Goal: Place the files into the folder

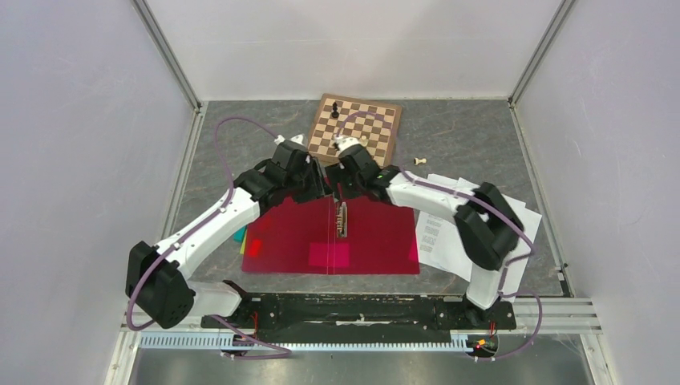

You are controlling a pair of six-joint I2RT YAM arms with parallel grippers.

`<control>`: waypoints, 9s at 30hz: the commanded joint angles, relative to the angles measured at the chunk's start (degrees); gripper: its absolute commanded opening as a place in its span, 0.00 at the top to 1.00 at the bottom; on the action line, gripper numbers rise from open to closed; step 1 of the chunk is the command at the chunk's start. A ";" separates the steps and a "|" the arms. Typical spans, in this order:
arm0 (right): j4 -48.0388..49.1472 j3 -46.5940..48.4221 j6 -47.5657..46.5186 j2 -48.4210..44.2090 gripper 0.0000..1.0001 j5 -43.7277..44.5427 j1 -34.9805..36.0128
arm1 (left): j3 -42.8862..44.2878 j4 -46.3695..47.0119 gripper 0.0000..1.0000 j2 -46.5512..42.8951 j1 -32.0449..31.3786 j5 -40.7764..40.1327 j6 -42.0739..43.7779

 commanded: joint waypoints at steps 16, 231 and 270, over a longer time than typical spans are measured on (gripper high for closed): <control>-9.10 -42.49 10.29 -54.70 0.02 16.99 -41.08 | 29.01 25.57 0.30 41.21 -23.95 7.23 10.14; 6.85 -42.15 -6.56 -31.59 1.00 -24.06 -31.87 | 15.91 13.98 0.98 39.25 -16.56 1.65 -2.43; 18.67 -43.29 -9.97 -40.69 1.00 -24.36 -25.54 | -3.27 11.25 0.98 23.42 -4.98 -4.39 -4.66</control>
